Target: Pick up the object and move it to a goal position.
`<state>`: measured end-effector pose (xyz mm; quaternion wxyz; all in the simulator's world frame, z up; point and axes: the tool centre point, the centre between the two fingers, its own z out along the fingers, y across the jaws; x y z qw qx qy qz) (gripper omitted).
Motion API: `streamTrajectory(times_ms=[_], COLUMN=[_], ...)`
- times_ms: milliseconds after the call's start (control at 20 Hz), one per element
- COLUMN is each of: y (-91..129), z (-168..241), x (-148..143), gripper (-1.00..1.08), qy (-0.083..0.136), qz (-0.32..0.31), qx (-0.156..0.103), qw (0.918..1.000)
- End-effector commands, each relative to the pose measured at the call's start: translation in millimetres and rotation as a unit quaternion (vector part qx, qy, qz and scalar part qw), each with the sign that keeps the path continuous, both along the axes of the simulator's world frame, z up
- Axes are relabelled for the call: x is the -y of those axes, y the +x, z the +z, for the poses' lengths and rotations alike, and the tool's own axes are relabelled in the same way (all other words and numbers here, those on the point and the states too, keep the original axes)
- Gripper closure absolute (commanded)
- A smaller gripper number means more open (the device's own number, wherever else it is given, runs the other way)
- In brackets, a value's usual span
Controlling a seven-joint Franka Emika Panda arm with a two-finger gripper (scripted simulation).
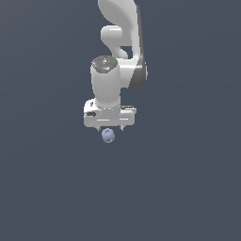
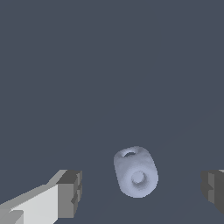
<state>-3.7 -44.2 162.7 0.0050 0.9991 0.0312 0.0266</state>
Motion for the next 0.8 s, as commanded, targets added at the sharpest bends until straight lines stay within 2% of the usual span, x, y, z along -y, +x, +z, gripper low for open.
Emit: streamTrajectory(times_ms=[0, 400, 750], y=[-8, -35, -50], z=[-13, -52, -70], x=[5, 18, 23], gripper=[-0.92, -0.92, -0.92], qy=[-0.001, -0.001, 0.000], qz=[0.022, 0.093, 0.126], qx=[-0.005, -0.019, -0.026], qw=[0.9998, 0.9955, 0.9917])
